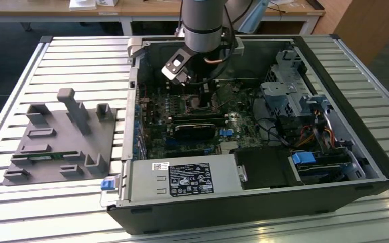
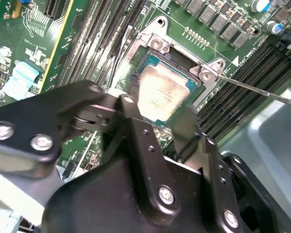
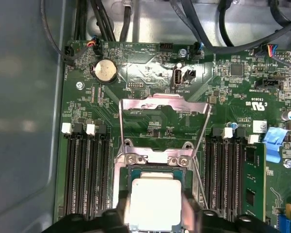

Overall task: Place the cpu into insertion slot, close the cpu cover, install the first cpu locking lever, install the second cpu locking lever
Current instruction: 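Place the cpu into insertion slot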

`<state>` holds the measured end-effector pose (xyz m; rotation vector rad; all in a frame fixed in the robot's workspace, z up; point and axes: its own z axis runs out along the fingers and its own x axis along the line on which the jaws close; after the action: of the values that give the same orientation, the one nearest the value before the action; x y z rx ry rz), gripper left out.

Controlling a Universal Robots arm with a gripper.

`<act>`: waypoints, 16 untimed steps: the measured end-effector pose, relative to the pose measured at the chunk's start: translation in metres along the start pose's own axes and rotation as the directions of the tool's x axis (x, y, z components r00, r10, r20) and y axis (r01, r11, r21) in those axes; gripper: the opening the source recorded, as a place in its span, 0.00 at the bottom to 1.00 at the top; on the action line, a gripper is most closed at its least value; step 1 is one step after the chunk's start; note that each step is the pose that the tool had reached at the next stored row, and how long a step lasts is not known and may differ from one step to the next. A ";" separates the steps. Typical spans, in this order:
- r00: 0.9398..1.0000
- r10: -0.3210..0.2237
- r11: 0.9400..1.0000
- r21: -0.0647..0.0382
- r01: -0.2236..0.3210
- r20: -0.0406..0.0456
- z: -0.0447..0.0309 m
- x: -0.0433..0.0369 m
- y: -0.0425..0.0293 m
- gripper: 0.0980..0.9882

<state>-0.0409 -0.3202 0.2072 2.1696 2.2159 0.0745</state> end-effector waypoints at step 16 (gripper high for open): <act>1.000 0.001 1.000 0.020 -0.001 -0.016 -0.0021 -0.0059 0.0024 0.01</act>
<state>-0.0384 -0.3261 0.2094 2.1882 2.2335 0.0695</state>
